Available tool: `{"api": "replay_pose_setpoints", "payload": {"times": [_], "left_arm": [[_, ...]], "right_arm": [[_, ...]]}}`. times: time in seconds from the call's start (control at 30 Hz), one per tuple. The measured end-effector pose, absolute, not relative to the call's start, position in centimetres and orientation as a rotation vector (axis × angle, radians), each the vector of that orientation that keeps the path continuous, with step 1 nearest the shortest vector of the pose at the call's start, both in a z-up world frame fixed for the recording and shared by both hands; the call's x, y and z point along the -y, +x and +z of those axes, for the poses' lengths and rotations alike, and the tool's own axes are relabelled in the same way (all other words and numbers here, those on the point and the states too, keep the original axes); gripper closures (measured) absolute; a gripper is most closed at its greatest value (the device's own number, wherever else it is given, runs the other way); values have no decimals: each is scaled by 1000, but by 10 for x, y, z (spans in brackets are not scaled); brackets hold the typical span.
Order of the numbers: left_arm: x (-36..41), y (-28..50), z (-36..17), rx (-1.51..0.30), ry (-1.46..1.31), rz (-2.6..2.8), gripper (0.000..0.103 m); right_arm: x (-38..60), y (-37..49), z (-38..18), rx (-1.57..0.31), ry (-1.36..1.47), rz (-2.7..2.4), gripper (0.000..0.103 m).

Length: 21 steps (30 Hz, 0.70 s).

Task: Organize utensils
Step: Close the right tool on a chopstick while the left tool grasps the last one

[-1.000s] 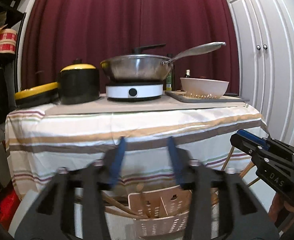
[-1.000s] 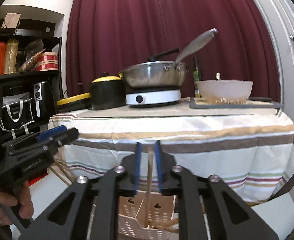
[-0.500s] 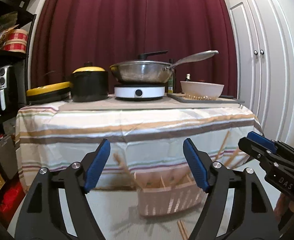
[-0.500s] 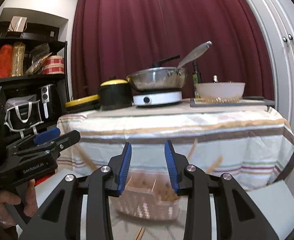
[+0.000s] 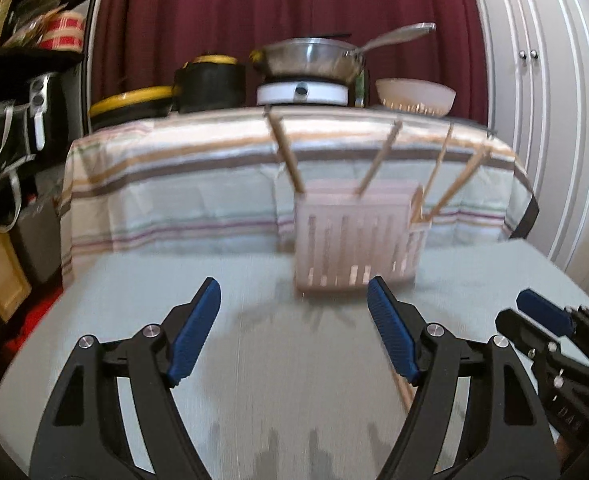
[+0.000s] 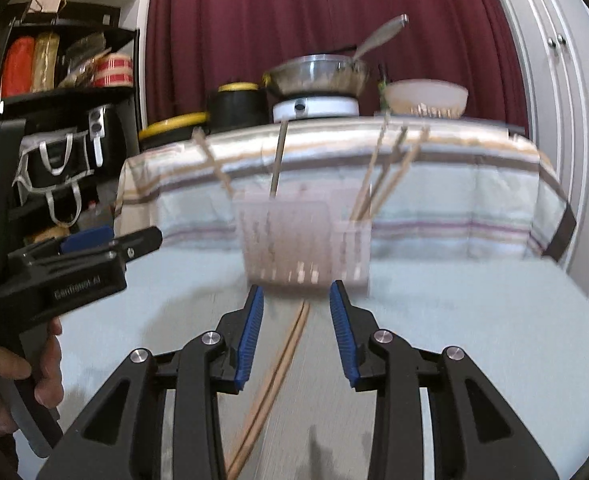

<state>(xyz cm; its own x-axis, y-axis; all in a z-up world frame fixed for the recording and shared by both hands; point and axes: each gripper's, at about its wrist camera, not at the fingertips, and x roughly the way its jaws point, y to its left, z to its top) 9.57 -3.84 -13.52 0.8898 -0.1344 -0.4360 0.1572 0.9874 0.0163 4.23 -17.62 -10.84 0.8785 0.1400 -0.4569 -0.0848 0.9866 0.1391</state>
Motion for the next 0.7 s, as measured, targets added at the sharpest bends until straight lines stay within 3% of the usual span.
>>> {"api": "replay_pose_setpoints", "payload": {"times": [0.33,0.7], "left_arm": [[29,63,-185,-539,53,-129,29],[29,52,-200,-578,42,-138,29]], "right_arm": [[145,5,-174,-622,72,162,68],[150,1,-187,-674,43,86,68]]}}
